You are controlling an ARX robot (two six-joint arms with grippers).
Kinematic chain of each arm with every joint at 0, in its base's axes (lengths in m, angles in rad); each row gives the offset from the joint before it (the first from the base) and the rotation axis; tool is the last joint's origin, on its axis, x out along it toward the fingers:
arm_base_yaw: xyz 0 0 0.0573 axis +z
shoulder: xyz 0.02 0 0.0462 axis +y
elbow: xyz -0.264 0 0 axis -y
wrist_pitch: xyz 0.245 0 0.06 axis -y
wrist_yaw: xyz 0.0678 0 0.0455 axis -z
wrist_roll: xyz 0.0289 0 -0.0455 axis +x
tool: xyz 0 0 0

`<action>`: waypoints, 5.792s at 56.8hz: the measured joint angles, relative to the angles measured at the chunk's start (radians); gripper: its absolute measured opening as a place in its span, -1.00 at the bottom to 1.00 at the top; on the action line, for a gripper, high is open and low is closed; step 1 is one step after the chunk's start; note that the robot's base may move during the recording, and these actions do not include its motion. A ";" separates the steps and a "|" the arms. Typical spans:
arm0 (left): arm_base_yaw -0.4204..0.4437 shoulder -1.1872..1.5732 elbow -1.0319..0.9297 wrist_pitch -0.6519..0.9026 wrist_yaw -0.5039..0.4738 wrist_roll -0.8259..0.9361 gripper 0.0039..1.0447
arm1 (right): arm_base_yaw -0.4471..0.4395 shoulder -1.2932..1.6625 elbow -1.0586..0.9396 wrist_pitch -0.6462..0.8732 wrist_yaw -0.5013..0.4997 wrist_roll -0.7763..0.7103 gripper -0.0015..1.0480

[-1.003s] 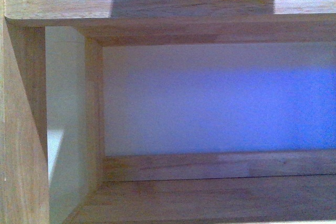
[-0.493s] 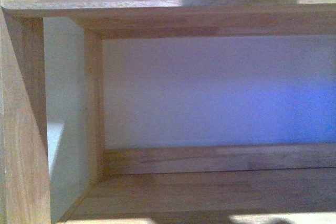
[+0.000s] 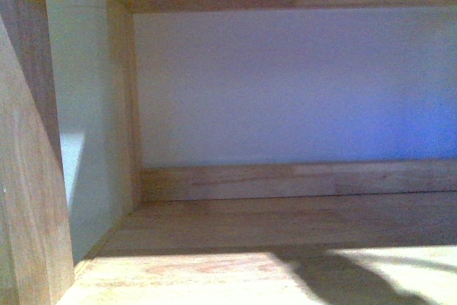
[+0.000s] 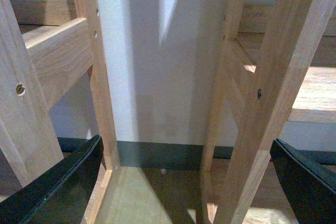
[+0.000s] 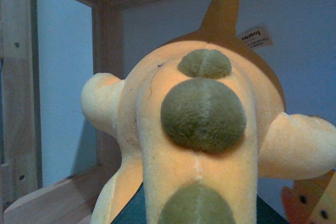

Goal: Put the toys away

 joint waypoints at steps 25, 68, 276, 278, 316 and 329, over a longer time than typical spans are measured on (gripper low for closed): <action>0.000 0.000 0.000 0.000 0.000 0.000 0.89 | 0.050 0.252 0.185 -0.089 0.034 0.193 -0.68; 0.000 0.000 0.000 0.000 0.000 0.000 0.89 | 0.216 0.460 0.430 -0.177 -0.133 0.585 -0.68; 0.000 0.000 0.000 0.000 0.000 0.000 0.89 | -0.212 -1.410 -1.785 -0.161 0.001 -0.082 -0.70; 0.000 0.000 0.000 0.000 0.000 0.000 0.89 | -0.212 -1.426 -1.799 -0.157 0.001 -0.082 -0.70; 0.000 0.000 0.000 0.000 0.000 0.000 0.89 | -0.212 -1.450 -1.818 -0.157 0.001 -0.084 0.01; 0.000 0.000 0.000 0.000 0.000 0.000 0.89 | -0.212 -1.450 -1.818 -0.157 0.001 -0.084 0.76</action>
